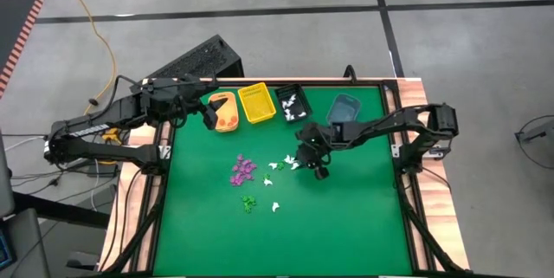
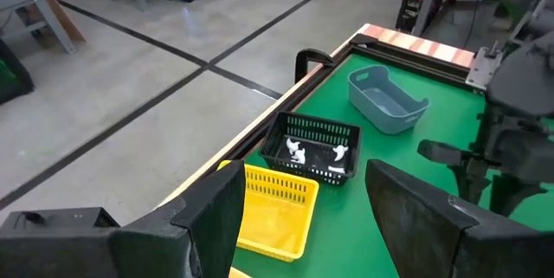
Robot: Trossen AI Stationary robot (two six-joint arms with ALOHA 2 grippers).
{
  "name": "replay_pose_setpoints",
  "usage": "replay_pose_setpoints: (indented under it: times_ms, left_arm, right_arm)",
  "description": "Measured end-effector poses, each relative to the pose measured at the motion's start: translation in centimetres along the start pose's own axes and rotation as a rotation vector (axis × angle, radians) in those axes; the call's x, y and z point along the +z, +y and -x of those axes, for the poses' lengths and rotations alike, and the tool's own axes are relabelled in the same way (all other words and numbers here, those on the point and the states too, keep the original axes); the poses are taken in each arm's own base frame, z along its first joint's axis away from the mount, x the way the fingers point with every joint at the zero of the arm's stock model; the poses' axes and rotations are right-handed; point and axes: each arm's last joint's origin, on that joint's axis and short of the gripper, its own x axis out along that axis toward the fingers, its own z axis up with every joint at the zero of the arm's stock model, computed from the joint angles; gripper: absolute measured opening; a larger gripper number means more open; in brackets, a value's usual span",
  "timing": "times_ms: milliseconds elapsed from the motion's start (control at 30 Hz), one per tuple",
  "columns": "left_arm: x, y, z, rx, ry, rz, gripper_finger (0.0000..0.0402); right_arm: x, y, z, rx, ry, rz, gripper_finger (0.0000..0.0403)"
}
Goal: Sort Halloween decoration
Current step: Put the white ghost toy into the black bin
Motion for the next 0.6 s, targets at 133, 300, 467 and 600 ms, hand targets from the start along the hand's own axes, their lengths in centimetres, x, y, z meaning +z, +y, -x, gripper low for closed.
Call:
replay_pose_setpoints:
  times_ms: [133, 300, 467, 600]
  left_arm:
    - [0.0, 0.0, 0.0, 0.005, 0.0, 0.016, 0.0232]
    - [0.0, 0.0, -0.1, 0.022, -0.001, 0.032, 0.0232]
    - [0.0, 0.1, -0.3, 0.055, -0.001, 0.034, 0.0231]
    - [-0.1, 0.0, -0.5, 0.065, 0.004, 0.034, 0.0231]
  right_arm:
    - [-0.8, 0.0, -0.2, -0.027, -0.033, 0.053, 0.0136]
    - [-1.2, 0.2, -0.8, -0.049, -0.088, 0.104, 0.0136]
    - [-2.2, 0.5, -2.2, 0.01, -0.094, 0.099, 0.0136]
    - [-2.7, 0.6, -3.2, 0.019, -0.087, 0.103, 0.0136]
